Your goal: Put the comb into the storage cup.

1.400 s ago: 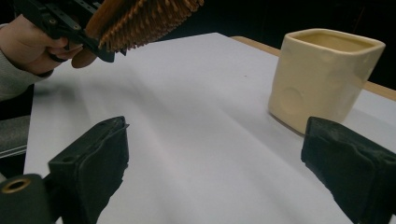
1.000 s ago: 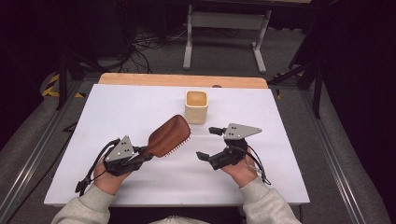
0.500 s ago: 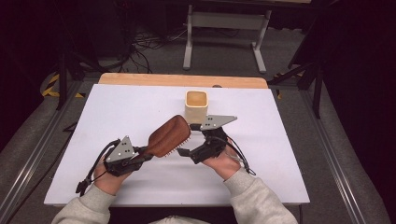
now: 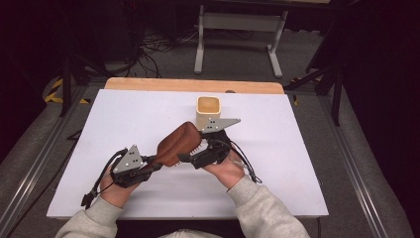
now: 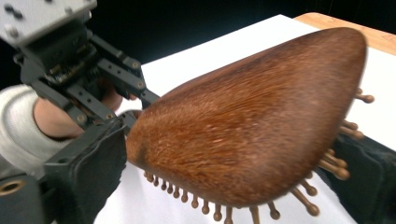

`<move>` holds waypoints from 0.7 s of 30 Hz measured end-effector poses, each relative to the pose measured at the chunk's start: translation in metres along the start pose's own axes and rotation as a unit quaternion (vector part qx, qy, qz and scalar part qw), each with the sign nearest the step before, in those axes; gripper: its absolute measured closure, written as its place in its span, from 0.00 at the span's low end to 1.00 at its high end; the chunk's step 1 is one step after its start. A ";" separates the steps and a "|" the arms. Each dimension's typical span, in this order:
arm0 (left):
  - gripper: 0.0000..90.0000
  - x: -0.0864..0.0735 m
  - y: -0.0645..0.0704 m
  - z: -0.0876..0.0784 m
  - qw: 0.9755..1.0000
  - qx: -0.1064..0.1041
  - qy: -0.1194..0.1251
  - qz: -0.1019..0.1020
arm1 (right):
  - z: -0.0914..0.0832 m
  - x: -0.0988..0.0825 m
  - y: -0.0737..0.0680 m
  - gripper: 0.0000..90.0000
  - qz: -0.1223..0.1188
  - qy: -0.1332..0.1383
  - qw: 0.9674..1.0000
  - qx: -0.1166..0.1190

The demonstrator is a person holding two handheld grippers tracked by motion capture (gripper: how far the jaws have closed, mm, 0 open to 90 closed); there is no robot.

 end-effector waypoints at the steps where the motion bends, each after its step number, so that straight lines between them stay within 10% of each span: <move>1: 0.80 0.000 0.000 0.000 1.000 0.000 0.000 0.000 | 0.000 0.001 0.000 0.10 0.003 0.000 1.000 -0.001; 11: 0.80 -0.001 0.002 0.002 1.000 0.016 -0.002 0.013 | -0.003 0.011 0.003 0.31 0.025 -0.003 1.000 -0.002; 21: 0.81 -0.003 0.004 0.004 0.999 0.026 -0.011 0.026 | -0.009 0.028 -0.003 0.55 0.019 0.011 0.998 0.050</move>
Point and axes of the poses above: each handheld gripper's, and its own axes: z roughly forward along the jaws, x roughly out of its top, y roughly to its right, the point moved 5 cm from there along z, roughly forward along the jaws, and after that the axes turned 15 degrees about -z, right-handed, at the moved point
